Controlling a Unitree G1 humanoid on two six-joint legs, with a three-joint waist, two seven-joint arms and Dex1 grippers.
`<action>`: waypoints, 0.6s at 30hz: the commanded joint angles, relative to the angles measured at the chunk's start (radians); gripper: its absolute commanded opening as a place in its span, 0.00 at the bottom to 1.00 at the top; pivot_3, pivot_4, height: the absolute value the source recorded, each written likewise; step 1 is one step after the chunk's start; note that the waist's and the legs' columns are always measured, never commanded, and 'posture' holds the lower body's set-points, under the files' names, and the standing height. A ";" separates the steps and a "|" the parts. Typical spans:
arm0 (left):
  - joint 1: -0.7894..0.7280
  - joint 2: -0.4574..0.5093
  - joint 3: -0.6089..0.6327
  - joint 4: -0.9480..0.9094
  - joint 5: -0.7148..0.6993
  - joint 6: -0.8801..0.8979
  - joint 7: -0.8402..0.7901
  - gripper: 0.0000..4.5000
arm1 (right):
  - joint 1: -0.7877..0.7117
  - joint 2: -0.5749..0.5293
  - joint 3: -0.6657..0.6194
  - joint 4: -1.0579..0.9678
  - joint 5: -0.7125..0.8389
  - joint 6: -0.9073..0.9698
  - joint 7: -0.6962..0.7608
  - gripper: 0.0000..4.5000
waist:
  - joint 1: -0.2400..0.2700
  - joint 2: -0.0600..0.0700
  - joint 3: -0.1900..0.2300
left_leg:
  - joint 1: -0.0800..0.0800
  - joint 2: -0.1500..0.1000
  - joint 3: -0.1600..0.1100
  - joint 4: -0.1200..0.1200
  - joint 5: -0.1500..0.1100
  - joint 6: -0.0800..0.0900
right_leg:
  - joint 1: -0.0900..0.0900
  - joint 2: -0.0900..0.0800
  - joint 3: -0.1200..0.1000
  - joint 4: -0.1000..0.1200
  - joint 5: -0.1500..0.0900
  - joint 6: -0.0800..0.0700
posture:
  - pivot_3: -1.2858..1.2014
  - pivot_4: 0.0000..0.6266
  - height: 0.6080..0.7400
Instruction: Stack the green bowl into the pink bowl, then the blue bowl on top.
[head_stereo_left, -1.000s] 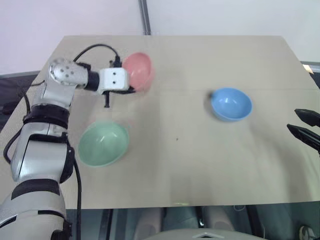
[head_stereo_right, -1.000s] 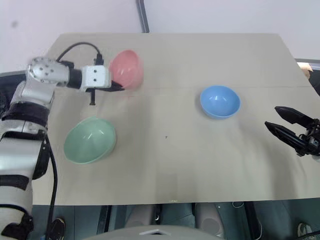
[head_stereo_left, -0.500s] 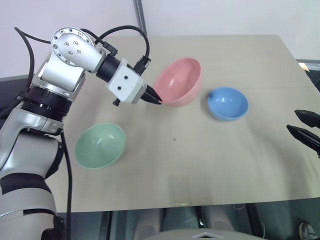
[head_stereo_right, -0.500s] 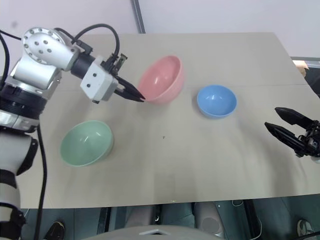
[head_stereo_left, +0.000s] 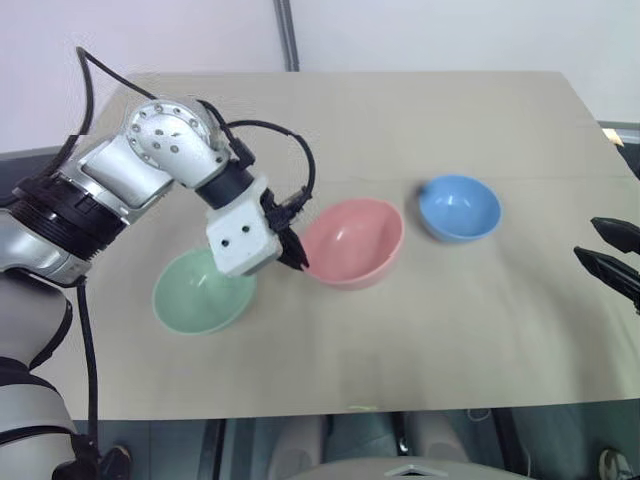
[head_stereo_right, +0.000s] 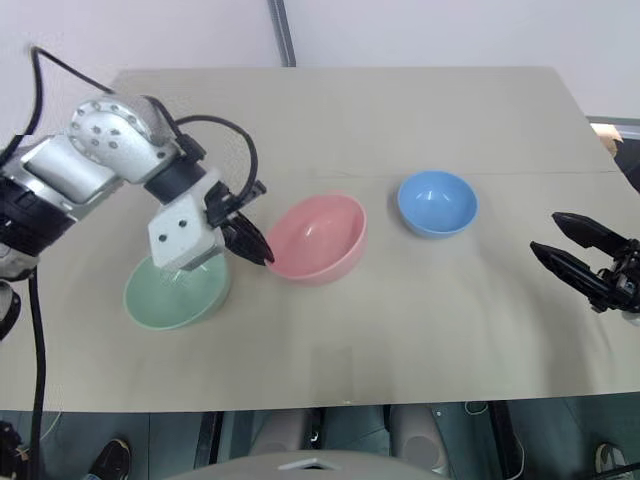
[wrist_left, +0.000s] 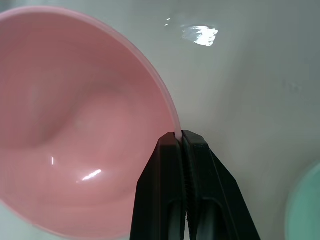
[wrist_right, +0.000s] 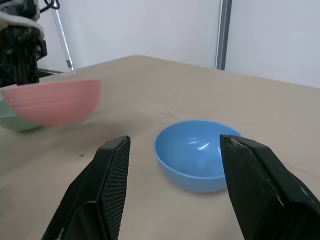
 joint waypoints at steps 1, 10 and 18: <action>-0.002 -0.043 -0.013 0.117 0.107 -0.171 -0.004 0.00 | 0.001 0.002 -0.019 -0.041 0.012 -0.010 -0.010 0.70 | -0.001 0.000 0.000 | 0.000 0.000 0.000 0.000 0.000 0.000 | 0.000 0.000 0.000 0.000 0.000 0.000 | 0.52 0.24 1.00; -0.033 -0.138 -0.069 0.308 0.214 -0.384 -0.004 0.00 | 0.020 0.012 -0.024 -0.067 0.017 -0.009 -0.030 0.70 | 0.000 0.000 0.000 | -0.001 0.000 0.000 0.000 0.000 0.000 | -0.001 0.000 0.000 -0.001 0.000 0.000 | 0.52 0.24 1.00; -0.043 -0.153 -0.077 0.368 0.229 -0.391 -0.004 0.14 | 0.034 0.016 -0.032 -0.079 0.024 -0.008 -0.041 0.70 | -0.004 0.000 0.000 | -0.001 0.000 0.000 0.000 0.000 0.001 | -0.001 0.000 0.000 0.000 0.000 0.000 | 0.52 0.24 1.00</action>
